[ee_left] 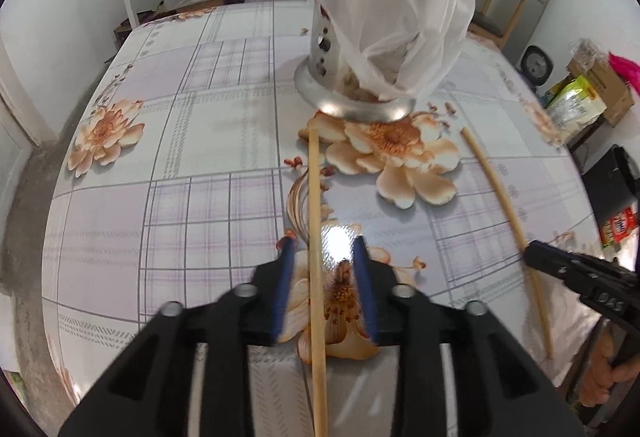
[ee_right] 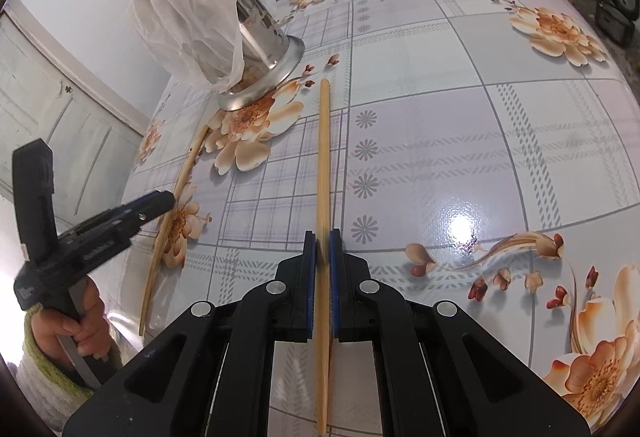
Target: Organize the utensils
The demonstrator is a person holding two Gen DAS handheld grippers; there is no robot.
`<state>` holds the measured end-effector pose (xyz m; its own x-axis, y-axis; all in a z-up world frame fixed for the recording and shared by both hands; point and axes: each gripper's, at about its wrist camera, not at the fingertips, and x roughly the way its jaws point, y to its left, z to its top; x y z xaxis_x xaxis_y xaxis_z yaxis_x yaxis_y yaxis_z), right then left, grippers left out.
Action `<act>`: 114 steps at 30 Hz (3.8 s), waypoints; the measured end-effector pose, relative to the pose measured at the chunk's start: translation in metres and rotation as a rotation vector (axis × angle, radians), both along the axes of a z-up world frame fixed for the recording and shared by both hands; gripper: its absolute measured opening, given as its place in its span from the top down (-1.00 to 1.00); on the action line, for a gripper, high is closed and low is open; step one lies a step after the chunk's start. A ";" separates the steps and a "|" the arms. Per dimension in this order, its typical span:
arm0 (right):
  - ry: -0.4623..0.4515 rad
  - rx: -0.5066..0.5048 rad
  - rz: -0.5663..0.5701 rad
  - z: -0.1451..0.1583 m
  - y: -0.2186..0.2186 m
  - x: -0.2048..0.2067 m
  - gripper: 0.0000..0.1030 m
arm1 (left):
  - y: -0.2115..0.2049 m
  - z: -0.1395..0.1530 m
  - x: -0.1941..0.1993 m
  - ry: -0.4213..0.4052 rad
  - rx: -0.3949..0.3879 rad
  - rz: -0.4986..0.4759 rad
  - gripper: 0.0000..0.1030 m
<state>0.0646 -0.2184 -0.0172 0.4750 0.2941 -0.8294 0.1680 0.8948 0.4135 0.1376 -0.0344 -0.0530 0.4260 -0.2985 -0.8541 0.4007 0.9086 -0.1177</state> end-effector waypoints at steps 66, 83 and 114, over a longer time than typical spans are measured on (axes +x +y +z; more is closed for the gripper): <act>0.018 -0.332 0.113 0.007 0.033 0.088 0.93 | -0.037 -0.018 0.040 -0.106 0.166 -0.084 0.88; -0.157 -0.056 0.006 0.077 -0.003 0.071 0.93 | -0.034 -0.017 0.042 -0.100 0.137 -0.077 0.88; -0.380 0.050 -0.066 0.143 -0.039 0.014 0.93 | 0.059 0.198 0.001 -0.366 -0.552 -0.106 0.89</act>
<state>0.0791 -0.2573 0.1261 0.7651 0.2884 -0.5757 0.0510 0.8642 0.5006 0.1388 0.0241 0.1452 0.6033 -0.7065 -0.3699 0.5873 0.7074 -0.3933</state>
